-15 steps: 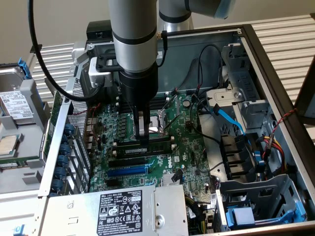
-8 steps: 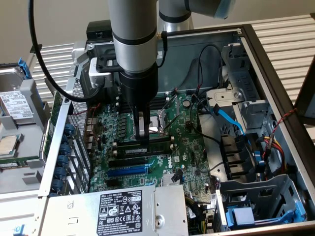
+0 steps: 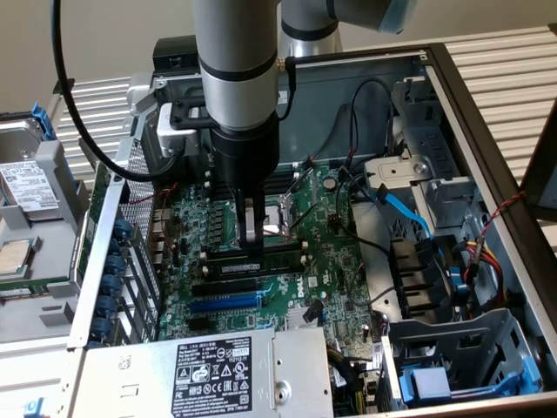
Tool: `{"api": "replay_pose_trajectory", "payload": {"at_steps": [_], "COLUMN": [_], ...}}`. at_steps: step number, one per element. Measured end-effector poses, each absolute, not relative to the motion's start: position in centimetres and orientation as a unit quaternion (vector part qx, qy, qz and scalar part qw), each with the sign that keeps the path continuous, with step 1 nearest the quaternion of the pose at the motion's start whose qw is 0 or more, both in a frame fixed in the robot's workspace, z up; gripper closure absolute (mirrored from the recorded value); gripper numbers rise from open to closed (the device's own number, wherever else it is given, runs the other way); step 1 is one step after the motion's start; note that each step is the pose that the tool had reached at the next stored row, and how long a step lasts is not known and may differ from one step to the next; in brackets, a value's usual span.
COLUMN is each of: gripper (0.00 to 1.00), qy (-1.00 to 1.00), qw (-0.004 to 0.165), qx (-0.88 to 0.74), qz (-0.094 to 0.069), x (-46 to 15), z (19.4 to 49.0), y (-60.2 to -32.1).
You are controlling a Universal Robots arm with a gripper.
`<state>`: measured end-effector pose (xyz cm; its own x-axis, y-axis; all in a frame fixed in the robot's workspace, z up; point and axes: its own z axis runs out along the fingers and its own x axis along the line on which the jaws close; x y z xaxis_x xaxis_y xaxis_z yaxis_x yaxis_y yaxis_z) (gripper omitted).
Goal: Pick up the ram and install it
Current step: 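Press down the ram until it locks into place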
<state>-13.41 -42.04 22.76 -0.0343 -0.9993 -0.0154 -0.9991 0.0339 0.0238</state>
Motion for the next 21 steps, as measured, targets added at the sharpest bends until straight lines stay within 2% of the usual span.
{"api": "replay_pose_trajectory", "payload": {"at_steps": [11,21], "gripper": [0.89,0.89], "qy": [-0.719,-0.719], "qw": [0.003,0.003], "qx": [0.695,0.695], "qz": [-0.014,-0.014], "x": [-13.4,-13.4], "z": [24.8,25.1], "y": [-42.1,-42.1]}}
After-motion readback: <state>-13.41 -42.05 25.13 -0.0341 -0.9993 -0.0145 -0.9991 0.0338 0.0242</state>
